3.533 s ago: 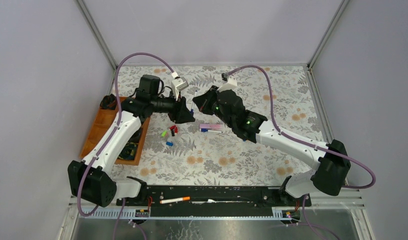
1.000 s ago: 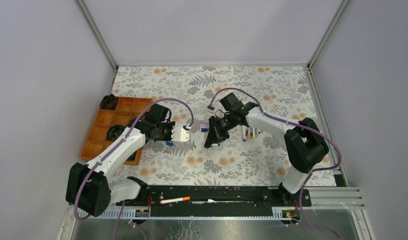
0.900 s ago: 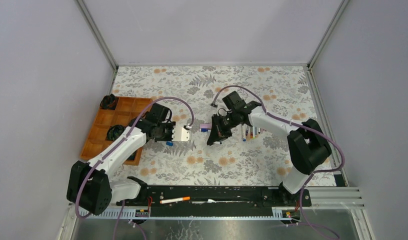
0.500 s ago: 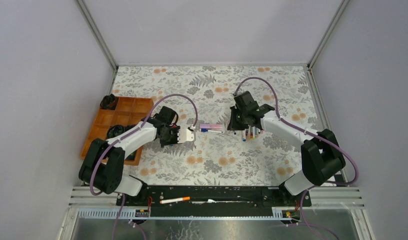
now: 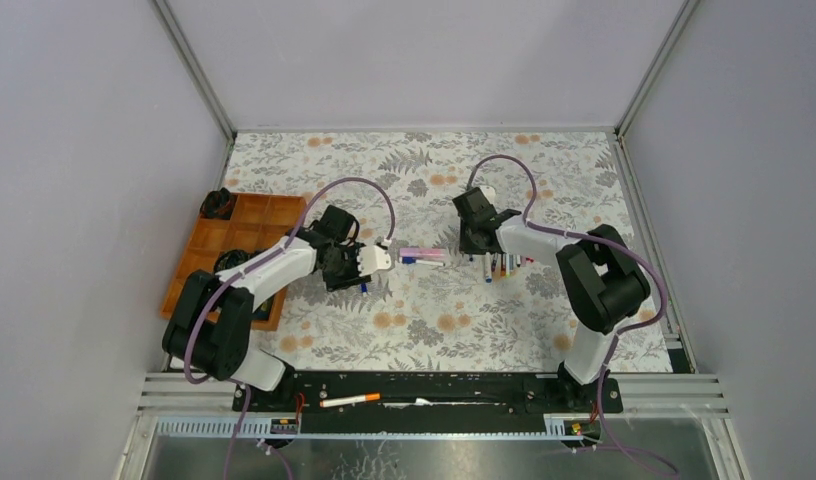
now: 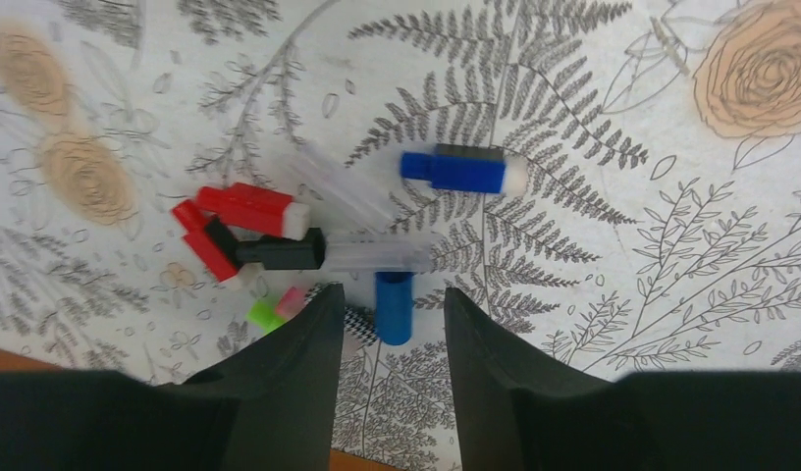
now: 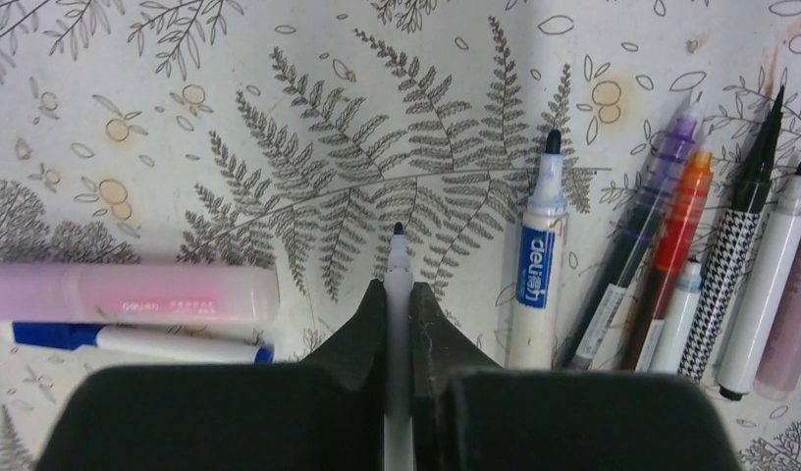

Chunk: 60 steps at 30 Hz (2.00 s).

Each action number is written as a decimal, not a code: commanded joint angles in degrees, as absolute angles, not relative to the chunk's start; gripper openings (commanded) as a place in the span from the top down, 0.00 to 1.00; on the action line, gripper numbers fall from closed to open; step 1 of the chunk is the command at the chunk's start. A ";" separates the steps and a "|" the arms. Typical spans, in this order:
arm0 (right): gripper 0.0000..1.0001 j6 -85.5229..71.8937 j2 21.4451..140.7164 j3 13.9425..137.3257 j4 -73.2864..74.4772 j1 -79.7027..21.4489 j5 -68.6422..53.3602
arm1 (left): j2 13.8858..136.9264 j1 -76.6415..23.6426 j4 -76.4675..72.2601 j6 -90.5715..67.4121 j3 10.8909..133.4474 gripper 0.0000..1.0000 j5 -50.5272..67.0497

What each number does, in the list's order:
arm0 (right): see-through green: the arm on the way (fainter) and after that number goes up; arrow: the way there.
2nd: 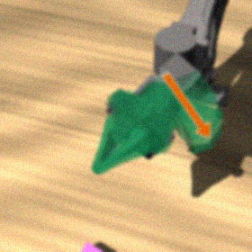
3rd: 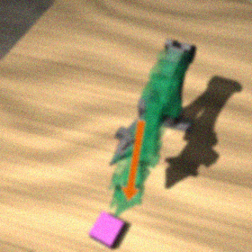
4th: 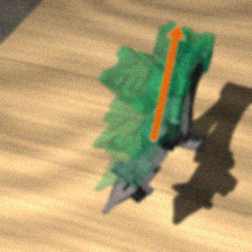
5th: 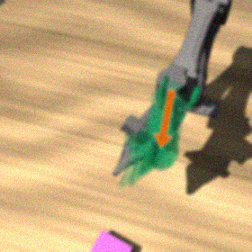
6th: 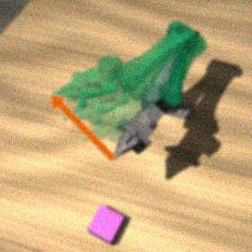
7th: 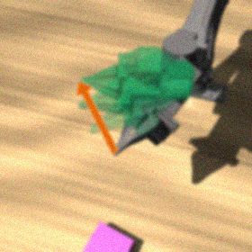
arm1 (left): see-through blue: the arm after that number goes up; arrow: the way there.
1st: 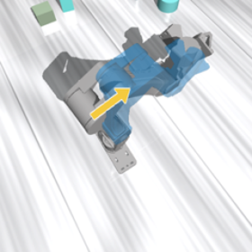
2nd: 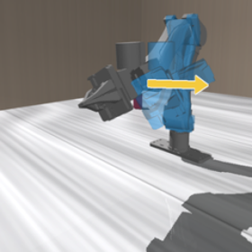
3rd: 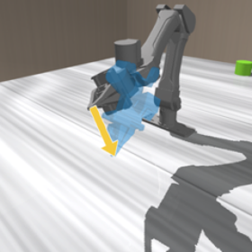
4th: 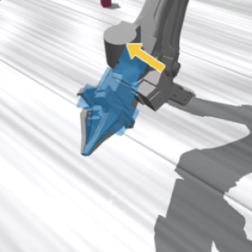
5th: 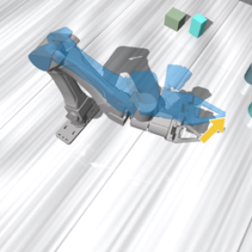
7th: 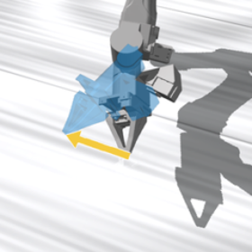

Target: Open the pen caps

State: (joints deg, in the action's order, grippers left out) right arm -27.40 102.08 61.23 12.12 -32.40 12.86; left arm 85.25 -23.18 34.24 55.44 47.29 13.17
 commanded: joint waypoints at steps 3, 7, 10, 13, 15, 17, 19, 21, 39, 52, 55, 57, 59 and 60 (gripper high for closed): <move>1.00 -25.80 105.57 64.12 9.27 -32.17 17.90 | 81.98 -22.99 38.81 54.04 53.05 0.47 16.26; 0.95 -25.46 105.55 61.38 8.67 -32.18 18.81 | 80.57 -22.79 42.46 53.05 56.64 0.42 18.83; 0.75 -25.47 104.74 59.55 9.15 -32.18 19.38 | 79.99 -22.47 45.52 52.04 59.56 0.41 21.20; 0.67 -25.55 103.57 57.76 9.70 -32.21 19.28 | 79.81 -22.19 47.19 49.97 62.09 0.40 22.91; 0.66 -25.66 102.31 56.67 9.69 -32.18 19.14 | 79.89 -21.96 48.13 48.77 63.63 0.39 23.59; 0.65 -25.60 101.55 56.11 10.07 -32.17 19.27 | 79.96 -21.61 49.22 47.89 65.07 0.39 24.34; 0.65 -25.28 100.63 55.99 10.78 -32.18 19.72 | 79.88 -21.10 50.36 47.25 66.56 0.38 24.73; 0.66 -24.78 99.22 55.99 11.63 -32.18 20.51 | 79.74 -20.56 51.93 46.92 67.97 0.37 25.21; 0.51 -6.16 98.88 63.89 11.23 -35.60 -11.96 | 75.23 -14.24 54.69 44.59 73.50 0.21 32.69; 0.48 -0.29 109.60 73.01 13.35 -39.79 -11.58 | 74.53 -14.06 55.63 45.16 72.85 0.19 32.83; 0.49 -0.26 110.89 74.61 14.01 -39.81 -11.31 | 74.11 -14.06 55.79 45.58 72.42 0.19 32.78; 0.49 1.50 111.61 75.31 14.48 -39.81 -11.08 | 74.05 -13.96 55.81 45.86 72.11 0.19 32.71; 0.49 1.67 112.18 75.98 15.07 -39.81 -10.91 | 74.06 -13.91 55.81 45.88 72.09 0.19 32.70; 0.49 1.67 112.56 76.01 15.19 -39.84 -10.86 | 74.11 -13.87 55.82 45.89 72.12 0.19 32.70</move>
State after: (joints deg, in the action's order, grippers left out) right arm -0.40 111.20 73.38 13.41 -39.64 -11.09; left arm 75.05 -14.50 54.85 45.54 72.38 31.77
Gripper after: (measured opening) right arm 0.510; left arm 0.805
